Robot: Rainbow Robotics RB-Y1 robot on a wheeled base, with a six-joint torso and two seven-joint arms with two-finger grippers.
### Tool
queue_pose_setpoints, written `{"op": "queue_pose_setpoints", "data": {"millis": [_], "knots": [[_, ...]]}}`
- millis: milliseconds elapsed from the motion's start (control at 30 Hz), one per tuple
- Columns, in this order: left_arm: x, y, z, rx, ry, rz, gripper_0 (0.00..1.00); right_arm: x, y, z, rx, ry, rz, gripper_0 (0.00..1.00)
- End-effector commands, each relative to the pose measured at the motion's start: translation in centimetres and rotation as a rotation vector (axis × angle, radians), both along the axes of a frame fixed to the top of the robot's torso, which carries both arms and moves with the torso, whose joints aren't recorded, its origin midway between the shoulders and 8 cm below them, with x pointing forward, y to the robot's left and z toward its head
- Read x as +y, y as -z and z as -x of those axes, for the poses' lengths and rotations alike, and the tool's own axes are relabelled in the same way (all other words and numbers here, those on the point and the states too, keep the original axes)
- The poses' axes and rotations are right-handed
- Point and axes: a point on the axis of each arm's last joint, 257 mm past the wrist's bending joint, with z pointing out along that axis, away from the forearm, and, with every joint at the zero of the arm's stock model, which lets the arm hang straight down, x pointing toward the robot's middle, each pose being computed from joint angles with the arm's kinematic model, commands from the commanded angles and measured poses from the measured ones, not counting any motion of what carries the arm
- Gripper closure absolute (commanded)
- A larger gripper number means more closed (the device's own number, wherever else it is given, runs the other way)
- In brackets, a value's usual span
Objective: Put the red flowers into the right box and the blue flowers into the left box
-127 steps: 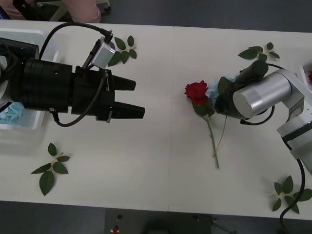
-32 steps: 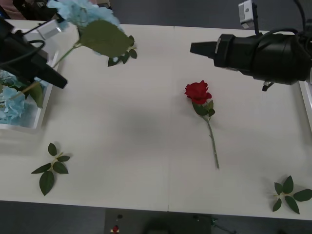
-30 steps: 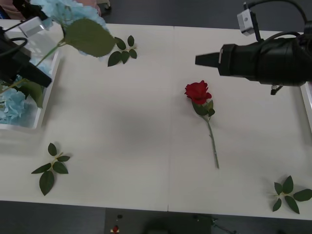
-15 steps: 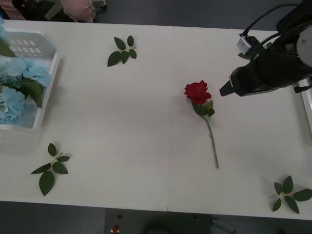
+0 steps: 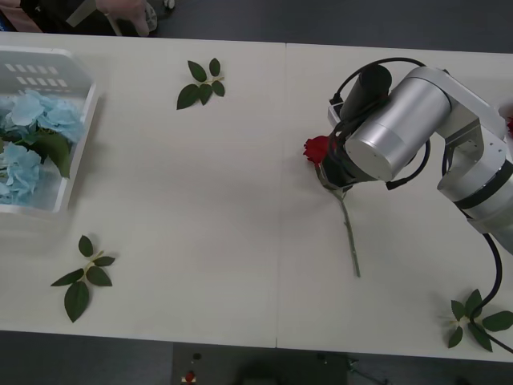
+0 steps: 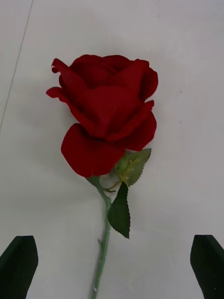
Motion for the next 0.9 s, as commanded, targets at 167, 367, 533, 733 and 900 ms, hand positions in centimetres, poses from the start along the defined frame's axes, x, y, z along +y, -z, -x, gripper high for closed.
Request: {"op": "queue_pose_setpoints", "data": {"millis": [167,367,533,733,900], "knots": [[-0.5,-1.0,0.4,0.004,0.009,0.022,0.11,1.4,1.3,-2.9,-0.061,0.045,-0.027,0.05],[-4.5,-2.5,-0.6,-0.031,0.091,0.134,0.0,1.9,3.6,-3.7,-0.074,0.044,-0.016,0.04],[-14.8,-5.3,0.2,0.001,0.256,0.419,0.0,2.1,5.0,-4.0,-0.062,0.051,-0.023,0.05],[-35.2,-7.1,2.7,0.115,0.516,1.002,0.0,2.6,6.3,-4.5,-0.074,0.047,-0.032,0.07],[-45.8,-3.6,2.8,0.119,0.639,1.303,0.0,2.9,7.2,-4.8,-0.073,0.052,-0.048,0.2]]}}
